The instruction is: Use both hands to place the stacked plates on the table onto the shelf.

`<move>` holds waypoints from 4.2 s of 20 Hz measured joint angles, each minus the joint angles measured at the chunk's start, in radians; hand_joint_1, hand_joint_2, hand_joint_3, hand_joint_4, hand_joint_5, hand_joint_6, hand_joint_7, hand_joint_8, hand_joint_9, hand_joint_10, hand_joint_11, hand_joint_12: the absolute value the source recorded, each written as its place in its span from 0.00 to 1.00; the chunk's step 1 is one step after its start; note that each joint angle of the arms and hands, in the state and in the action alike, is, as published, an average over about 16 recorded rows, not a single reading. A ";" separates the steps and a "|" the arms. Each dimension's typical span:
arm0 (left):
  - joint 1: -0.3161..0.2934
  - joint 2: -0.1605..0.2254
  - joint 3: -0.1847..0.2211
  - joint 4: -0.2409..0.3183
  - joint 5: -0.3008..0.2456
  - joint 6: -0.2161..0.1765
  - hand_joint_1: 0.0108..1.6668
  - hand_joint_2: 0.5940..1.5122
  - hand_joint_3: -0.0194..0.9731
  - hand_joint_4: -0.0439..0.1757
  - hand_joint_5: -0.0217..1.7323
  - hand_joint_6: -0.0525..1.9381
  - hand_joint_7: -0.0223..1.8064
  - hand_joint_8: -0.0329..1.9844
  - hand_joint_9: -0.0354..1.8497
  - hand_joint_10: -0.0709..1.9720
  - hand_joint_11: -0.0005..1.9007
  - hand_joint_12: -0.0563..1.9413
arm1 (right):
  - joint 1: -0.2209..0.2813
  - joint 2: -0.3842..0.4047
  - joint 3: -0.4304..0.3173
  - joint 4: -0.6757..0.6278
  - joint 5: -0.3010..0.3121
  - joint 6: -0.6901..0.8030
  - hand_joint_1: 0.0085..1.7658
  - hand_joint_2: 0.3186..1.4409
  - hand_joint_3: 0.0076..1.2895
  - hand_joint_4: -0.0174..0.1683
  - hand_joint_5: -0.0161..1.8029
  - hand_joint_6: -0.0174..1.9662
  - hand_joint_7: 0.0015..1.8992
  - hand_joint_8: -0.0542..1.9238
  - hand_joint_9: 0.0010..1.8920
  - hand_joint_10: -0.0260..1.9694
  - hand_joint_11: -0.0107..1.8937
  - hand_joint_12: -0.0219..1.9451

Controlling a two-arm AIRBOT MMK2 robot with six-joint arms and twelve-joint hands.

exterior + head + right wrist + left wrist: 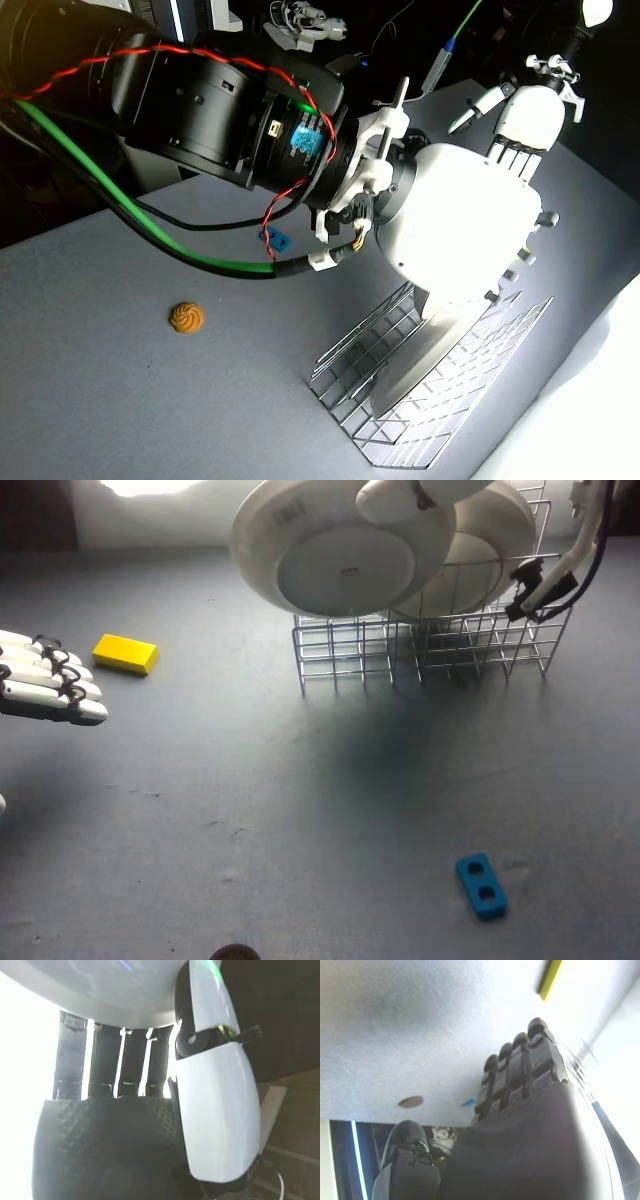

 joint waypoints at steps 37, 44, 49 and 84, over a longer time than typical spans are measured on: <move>-0.006 -0.005 -0.011 0.017 -0.003 0.000 0.00 0.58 0.04 0.21 0.02 0.03 0.02 0.02 0.03 0.01 0.01 0.04 | -0.107 -0.060 0.085 -0.006 0.018 -0.003 0.68 0.64 0.01 0.05 0.51 0.41 0.55 0.37 0.57 0.20 0.39 0.59; -0.006 -0.005 -0.012 0.018 -0.003 0.000 0.00 0.58 0.04 0.21 0.02 0.03 0.02 0.02 0.03 0.01 0.01 0.04 | -0.104 -0.061 0.085 -0.015 0.030 -0.003 0.59 0.66 0.01 0.06 0.49 0.26 0.52 0.20 0.53 0.10 0.30 0.64; -0.006 -0.005 -0.012 0.019 -0.003 0.000 0.00 0.58 0.04 0.21 0.02 0.03 0.02 0.02 0.03 0.01 0.01 0.04 | -0.100 -0.061 0.085 -0.020 0.039 -0.003 0.54 0.66 0.01 0.08 0.48 0.13 0.51 0.08 0.48 0.09 0.23 0.67; -0.245 0.077 -0.269 0.123 -0.117 0.124 0.00 0.57 0.04 0.22 0.02 0.03 0.02 0.02 0.03 0.01 0.01 0.03 | -0.006 0.093 0.029 -0.509 0.092 -0.178 0.53 0.65 0.01 0.09 0.49 0.05 0.50 0.04 0.45 0.08 0.20 0.66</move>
